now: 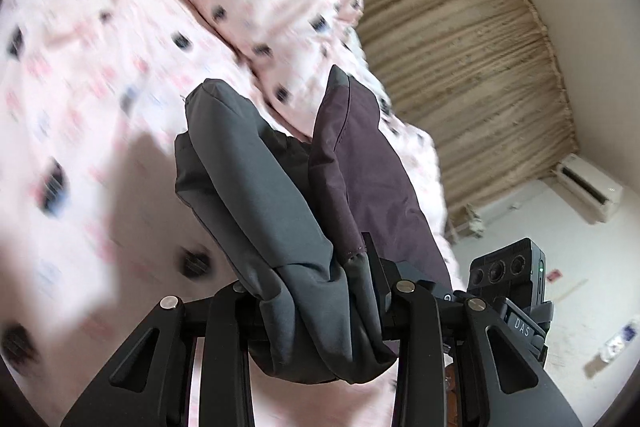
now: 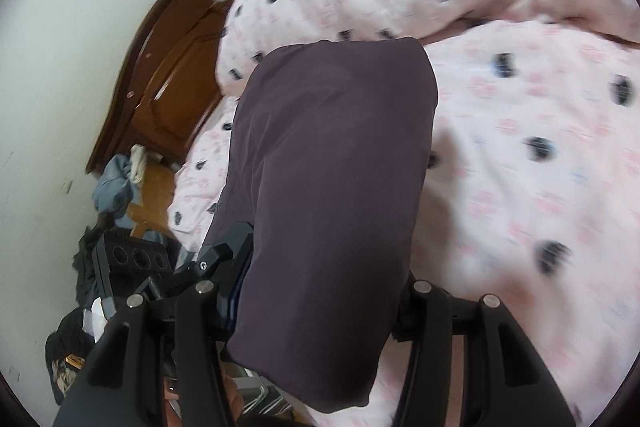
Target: Fold clothes
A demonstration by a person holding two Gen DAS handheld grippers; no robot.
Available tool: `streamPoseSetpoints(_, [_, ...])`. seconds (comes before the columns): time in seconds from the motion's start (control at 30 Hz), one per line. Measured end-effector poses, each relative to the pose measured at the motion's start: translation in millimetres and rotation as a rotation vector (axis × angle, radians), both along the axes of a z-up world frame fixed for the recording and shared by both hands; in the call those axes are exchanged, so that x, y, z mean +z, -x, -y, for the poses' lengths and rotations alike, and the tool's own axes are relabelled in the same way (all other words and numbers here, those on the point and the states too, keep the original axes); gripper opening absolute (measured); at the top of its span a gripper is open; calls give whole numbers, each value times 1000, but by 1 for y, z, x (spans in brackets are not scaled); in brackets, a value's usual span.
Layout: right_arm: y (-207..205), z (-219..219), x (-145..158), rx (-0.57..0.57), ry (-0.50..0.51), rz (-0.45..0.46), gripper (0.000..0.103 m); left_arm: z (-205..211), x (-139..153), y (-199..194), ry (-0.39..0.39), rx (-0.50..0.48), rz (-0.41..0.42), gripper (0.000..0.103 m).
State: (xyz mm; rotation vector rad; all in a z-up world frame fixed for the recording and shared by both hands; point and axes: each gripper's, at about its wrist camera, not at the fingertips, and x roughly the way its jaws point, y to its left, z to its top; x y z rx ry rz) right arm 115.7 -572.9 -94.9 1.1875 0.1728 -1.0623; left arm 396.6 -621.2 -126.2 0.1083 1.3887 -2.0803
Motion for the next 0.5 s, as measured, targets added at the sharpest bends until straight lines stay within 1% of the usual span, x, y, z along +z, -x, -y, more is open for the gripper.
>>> streamPoseSetpoints(0.1, [-13,26,-19,47,-1,62,53,10,-7,-14,-3,53,51,28])
streamPoseSetpoints(0.17, [-21,43,-34,71,-9,95,53,17,-14,-22,-20,88,78,28])
streamPoseSetpoints(0.27, [-33,64,-55,100,-30,109,53,29,-35,-31,-83,119,114,28])
streamPoseSetpoints(0.3, [-36,68,-62,106,-43,98,53,33,-43,-33,-109,126,126,28])
streamPoseSetpoints(0.37, [-43,76,-77,115,-75,59,53,41,-68,-31,-214,121,152,29])
streamPoseSetpoints(0.4, [-46,78,-84,123,-90,33,53,43,-79,-32,-262,125,155,32])
streamPoseSetpoints(0.43, [-50,79,-92,138,-105,-12,53,44,-89,-33,-310,129,157,34])
streamPoseSetpoints(0.47, [-53,79,-97,151,-113,-45,54,42,-88,-35,-318,139,154,34])
streamPoseSetpoints(0.5, [-54,78,-100,159,-114,-61,57,39,-86,-38,-323,149,152,34])
